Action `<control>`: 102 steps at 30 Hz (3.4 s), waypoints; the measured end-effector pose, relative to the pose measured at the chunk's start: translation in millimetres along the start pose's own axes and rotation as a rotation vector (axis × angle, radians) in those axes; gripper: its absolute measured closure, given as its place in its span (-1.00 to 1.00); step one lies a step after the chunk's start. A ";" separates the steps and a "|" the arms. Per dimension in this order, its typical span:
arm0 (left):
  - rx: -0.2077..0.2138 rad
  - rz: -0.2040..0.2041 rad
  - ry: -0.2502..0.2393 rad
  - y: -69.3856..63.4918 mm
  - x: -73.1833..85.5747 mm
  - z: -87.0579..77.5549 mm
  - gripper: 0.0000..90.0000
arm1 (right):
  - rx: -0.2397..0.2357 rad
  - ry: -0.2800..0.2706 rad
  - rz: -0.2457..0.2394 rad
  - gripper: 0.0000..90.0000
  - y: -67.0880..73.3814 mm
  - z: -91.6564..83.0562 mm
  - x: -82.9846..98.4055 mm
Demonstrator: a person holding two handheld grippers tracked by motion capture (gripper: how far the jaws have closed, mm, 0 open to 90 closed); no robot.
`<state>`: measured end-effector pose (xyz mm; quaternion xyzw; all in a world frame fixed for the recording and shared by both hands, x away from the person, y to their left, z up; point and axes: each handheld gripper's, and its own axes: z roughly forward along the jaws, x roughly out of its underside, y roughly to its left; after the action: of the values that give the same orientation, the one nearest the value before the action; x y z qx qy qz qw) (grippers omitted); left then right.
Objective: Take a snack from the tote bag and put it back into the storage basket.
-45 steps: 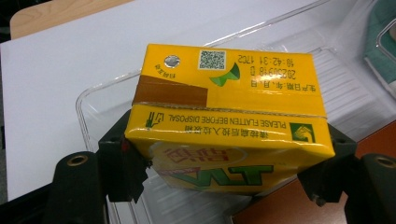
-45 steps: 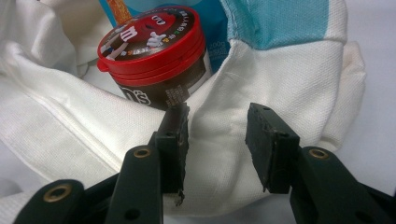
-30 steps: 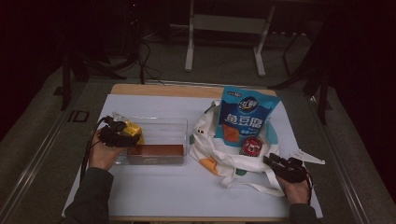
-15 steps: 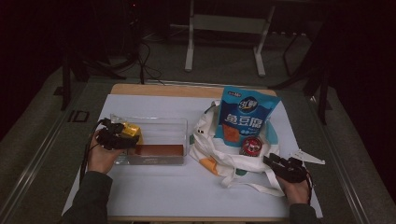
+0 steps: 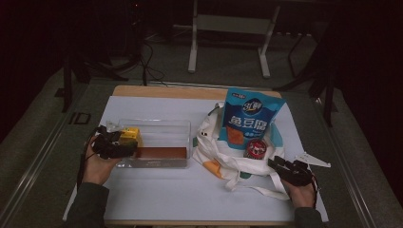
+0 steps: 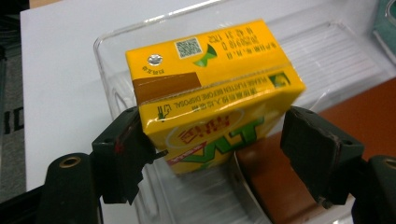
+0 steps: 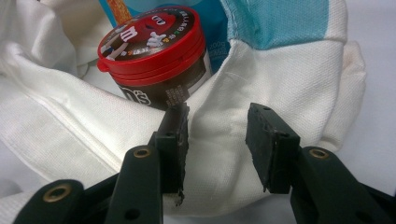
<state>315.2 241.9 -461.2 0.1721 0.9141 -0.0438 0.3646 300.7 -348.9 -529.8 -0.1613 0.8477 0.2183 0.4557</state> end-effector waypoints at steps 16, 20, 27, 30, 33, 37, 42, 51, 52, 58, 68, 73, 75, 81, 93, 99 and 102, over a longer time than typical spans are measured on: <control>0.024 0.042 -0.049 10.7 -2.4 -7.8 -0.44 | -0.001 -0.001 0.000 0.30 -0.1 0.1 0.1; 0.040 0.048 -0.080 12.7 -2.7 -12.2 -0.43 | -0.001 -0.002 0.001 0.30 -0.1 0.1 0.1; 0.045 0.058 -0.113 11.3 -7.9 -20.5 -0.53 | 0.000 -0.002 0.003 0.30 0.0 0.1 0.1; 0.060 0.063 -0.128 9.1 -11.7 -23.6 -0.48 | -0.001 -0.003 0.005 0.30 -0.2 0.2 0.2; 0.055 0.072 -0.152 6.6 -15.4 -26.7 -0.43 | -0.003 -0.003 0.007 0.30 -0.5 0.2 0.3; 0.067 0.071 -0.186 5.0 -17.8 -28.9 -0.35 | -0.003 -0.004 0.007 0.30 -0.4 0.1 0.5; 0.128 0.070 -0.200 2.8 -19.9 -27.4 -0.42 | 0.000 -0.004 0.004 0.29 0.0 0.3 0.4; 0.163 0.104 -0.230 -12.5 -23.1 -32.7 -0.43 | -0.005 0.003 0.008 0.29 -0.6 0.2 -1.2; 0.178 0.108 -0.234 -15.0 -23.3 -33.4 -0.43 | -0.009 0.004 0.014 0.29 -1.1 -0.2 -1.5; 0.204 0.164 -0.242 -34.7 -22.7 -34.8 -0.27 | 0.014 0.013 -0.006 0.29 3.1 -2.1 -7.5; 0.286 0.196 -0.266 -53.7 -22.3 -36.3 -0.12 | 0.013 0.011 -0.043 0.27 6.1 -11.5 -20.4; 0.348 0.199 -0.286 -65.2 -16.8 -36.3 -0.10 | 0.022 -0.009 -0.058 0.26 6.7 -17.3 -29.2; 0.362 0.213 -0.285 -71.1 -14.2 -36.1 -0.08 | 0.018 -0.018 -0.065 0.26 7.2 -20.3 -35.5; 0.401 0.244 -0.276 -85.4 -5.3 -34.3 -0.06 | 0.020 -0.030 -0.088 0.27 9.0 -24.3 -47.8; 0.489 0.262 -0.247 -92.5 14.0 -24.4 0.12 | 0.012 -0.007 -0.120 0.28 9.3 -16.8 -74.5; 0.533 0.256 -0.260 -95.9 26.4 -12.9 0.12 | 0.004 -0.008 -0.120 0.30 7.3 -15.0 -87.3; 0.552 0.255 -0.272 -100.1 33.5 -6.8 0.12 | -0.011 -0.013 -0.109 0.30 5.6 -13.6 -93.9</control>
<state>253.5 158.9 -483.6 0.3699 0.7818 -0.2662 0.4256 338.6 -344.2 -442.8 -0.2084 0.8336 0.1990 0.4713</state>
